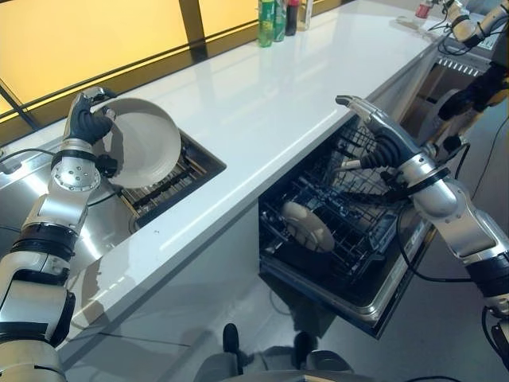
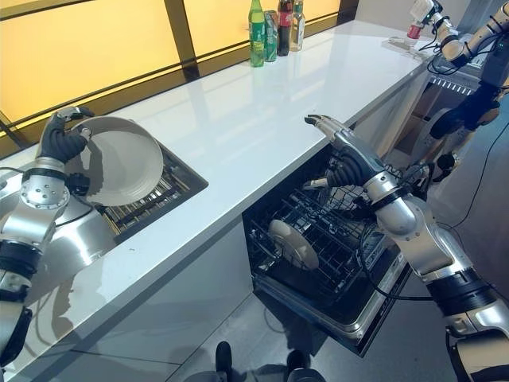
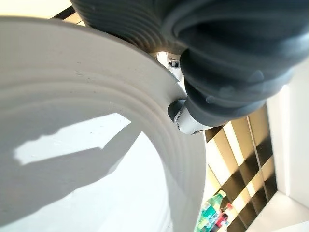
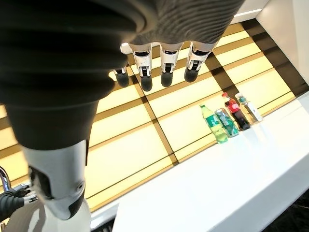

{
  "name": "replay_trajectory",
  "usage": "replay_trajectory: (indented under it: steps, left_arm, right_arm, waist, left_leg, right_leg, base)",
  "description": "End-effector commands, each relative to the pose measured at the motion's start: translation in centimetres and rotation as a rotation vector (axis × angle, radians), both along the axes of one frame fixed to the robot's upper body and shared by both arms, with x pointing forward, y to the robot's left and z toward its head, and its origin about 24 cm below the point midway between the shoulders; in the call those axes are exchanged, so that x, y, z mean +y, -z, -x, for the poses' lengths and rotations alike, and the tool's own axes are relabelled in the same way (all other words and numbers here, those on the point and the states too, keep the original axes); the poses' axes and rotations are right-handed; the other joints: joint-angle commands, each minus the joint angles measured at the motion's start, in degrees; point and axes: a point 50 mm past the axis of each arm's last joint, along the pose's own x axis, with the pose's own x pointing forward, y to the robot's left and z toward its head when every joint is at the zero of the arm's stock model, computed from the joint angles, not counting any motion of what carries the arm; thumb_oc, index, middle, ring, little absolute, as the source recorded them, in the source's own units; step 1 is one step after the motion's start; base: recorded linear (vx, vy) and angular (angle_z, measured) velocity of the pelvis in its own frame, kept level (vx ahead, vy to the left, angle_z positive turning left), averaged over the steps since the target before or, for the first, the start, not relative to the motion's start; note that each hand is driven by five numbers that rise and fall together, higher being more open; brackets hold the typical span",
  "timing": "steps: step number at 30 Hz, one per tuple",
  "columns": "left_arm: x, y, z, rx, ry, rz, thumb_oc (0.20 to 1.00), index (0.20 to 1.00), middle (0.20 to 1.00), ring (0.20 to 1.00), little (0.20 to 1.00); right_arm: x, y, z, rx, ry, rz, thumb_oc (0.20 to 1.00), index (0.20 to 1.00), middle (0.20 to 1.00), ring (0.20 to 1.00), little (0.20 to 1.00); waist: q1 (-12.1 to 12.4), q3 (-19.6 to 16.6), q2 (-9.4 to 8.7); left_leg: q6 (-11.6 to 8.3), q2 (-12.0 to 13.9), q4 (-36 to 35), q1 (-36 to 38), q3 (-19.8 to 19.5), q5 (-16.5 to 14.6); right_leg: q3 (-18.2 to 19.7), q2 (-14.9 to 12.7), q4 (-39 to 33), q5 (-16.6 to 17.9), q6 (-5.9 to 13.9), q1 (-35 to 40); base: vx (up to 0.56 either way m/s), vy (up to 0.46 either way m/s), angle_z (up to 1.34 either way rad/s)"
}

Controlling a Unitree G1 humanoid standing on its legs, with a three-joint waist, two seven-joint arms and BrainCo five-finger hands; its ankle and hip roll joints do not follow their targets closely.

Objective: Pick up plates and place into dishwasher.

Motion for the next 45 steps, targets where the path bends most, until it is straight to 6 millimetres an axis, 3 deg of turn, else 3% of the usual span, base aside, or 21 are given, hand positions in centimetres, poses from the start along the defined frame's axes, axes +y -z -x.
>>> replay_trajectory:
  steps: [1, 7, 10, 19, 28, 37, 45]
  left_arm:
    - [-1.8, -3.4, -0.3, -0.204, 0.085, 0.062, 0.200, 0.200, 0.200, 0.200, 0.200]
    - [-4.6, -3.4, -1.0, -0.231, 0.188, 0.064, 0.200, 0.200, 0.200, 0.200, 0.200]
    - [-6.6, -3.8, -1.4, -0.242, 0.258, 0.053, 0.200, 0.200, 0.200, 0.200, 0.200]
    - [-10.7, -4.6, -2.2, -0.237, 0.402, 0.027, 0.200, 0.200, 0.200, 0.200, 0.200]
    - [-14.6, -5.0, -2.5, -0.233, 0.523, -0.002, 0.200, 0.200, 0.200, 0.200, 0.200]
    - [-17.2, -5.3, -2.3, -0.231, 0.604, -0.030, 0.200, 0.200, 0.200, 0.200, 0.200]
    - [-18.6, -5.4, -2.1, -0.225, 0.662, -0.014, 0.200, 0.200, 0.200, 0.200, 0.200]
  right_arm:
    - [2.1, -1.4, 0.1, -0.025, -0.117, -0.173, 1.000, 1.000, 1.000, 1.000, 1.000]
    - [4.4, -0.6, -1.0, 0.111, -0.203, -0.347, 1.000, 1.000, 1.000, 1.000, 1.000]
    - [6.2, 0.2, -1.8, 0.262, -0.284, -0.451, 1.000, 1.000, 1.000, 1.000, 1.000]
    - [11.1, 1.0, -3.5, 0.524, -0.389, -0.616, 1.000, 1.000, 1.000, 1.000, 1.000]
    - [14.7, 1.8, -4.4, 0.755, -0.467, -0.780, 1.000, 1.000, 1.000, 1.000, 1.000]
    - [16.4, 2.0, -5.0, 0.866, -0.460, -0.795, 1.000, 1.000, 1.000, 1.000, 1.000]
    - [16.7, 1.5, -5.7, 0.837, -0.389, -0.780, 1.000, 1.000, 1.000, 1.000, 1.000]
  waist:
    - [1.6, -1.4, -0.07]
    - [2.3, -1.9, 0.21]
    - [3.1, -2.6, 0.30]
    - [5.4, -4.9, 0.18]
    - [7.4, -6.7, 0.08]
    - [8.6, -8.0, -0.28]
    - [9.1, -8.5, -0.31]
  left_leg:
    - [1.12, -5.6, 1.1, 5.3, 1.8, -11.8]
    - [0.98, -5.7, 1.2, 5.7, 1.5, -11.8]
    - [0.86, -5.7, 1.2, 5.9, 1.3, -11.7]
    - [0.73, -5.8, 1.2, 6.5, 0.4, -11.5]
    - [0.73, -5.9, 1.0, 7.0, -0.6, -11.4]
    - [0.80, -6.0, 0.9, 7.6, -1.3, -11.4]
    - [0.93, -6.1, 0.8, 7.9, -1.7, -11.3]
  right_leg:
    - [-0.4, 0.1, 2.0, -5.0, 2.27, -1.6]
    - [-0.8, -0.1, 1.6, -4.9, 2.20, -0.9]
    - [-1.5, -0.3, 1.3, -4.9, 2.12, -0.3]
    - [-3.0, -0.4, 0.8, -5.0, 1.68, 1.0]
    - [-4.1, -0.5, 0.5, -5.1, 1.35, 2.2]
    - [-4.6, -0.4, 0.3, -5.4, 1.04, 3.2]
    - [-4.8, -0.5, 0.3, -5.5, 0.90, 3.7]
  base:
    - [0.00, 0.000, 0.00]
    - [0.00, -0.002, -0.01]
    - [0.01, -0.009, 0.01]
    - [0.02, -0.023, 0.06]
    - [0.02, -0.011, 0.10]
    - [0.01, -0.001, 0.03]
    - [0.00, 0.000, 0.00]
